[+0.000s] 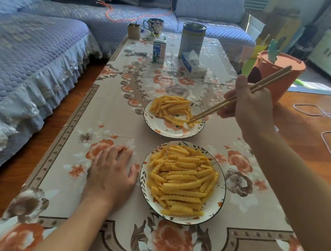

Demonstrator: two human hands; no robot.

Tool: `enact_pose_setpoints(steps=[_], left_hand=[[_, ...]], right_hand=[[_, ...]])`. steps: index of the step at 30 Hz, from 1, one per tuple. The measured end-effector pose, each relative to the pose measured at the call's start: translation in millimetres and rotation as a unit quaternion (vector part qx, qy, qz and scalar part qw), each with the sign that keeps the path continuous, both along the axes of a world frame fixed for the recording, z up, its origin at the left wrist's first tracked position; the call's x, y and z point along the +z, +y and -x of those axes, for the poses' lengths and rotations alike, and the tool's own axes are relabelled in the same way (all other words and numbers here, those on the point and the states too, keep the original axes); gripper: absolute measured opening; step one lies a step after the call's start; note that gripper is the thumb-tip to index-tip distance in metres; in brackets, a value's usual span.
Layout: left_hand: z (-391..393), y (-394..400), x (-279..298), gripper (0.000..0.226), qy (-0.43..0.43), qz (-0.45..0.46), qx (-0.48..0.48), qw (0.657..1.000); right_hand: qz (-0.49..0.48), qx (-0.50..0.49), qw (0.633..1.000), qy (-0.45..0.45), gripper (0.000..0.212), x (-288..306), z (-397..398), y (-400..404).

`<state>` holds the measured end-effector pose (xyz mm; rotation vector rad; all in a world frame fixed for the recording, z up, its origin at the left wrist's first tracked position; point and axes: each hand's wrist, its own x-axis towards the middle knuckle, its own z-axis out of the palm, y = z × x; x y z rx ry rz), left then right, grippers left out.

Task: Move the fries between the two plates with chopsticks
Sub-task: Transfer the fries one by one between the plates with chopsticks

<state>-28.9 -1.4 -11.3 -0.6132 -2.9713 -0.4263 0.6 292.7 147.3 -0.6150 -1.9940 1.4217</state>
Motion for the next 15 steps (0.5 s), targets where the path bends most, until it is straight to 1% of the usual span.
enact_pose_setpoints(steps=[3, 6, 11, 15], left_hand=[[-0.5, 0.3, 0.3, 0.049, -0.001, -0.001, 0.005, 1.0], [0.4, 1.4, 1.1, 0.053, -0.003, -0.004, 0.007, 1.0], [0.3, 1.5, 1.0, 0.053, -0.006, -0.002, 0.008, 1.0], [0.4, 1.5, 0.9, 0.052, -0.009, 0.0, 0.006, 1.0]], right_hand=[[0.009, 0.122, 0.992, -0.042, 0.049, 11.0, -23.1, 1.3], [0.005, 0.168, 0.983, -0.077, 0.051, 6.3, -33.9, 1.4], [0.025, 0.158, 0.984, -0.075, 0.049, 2.0, -40.6, 8.8], [0.027, 0.083, 0.996, -0.024, 0.044, 3.7, -29.6, 22.1]])
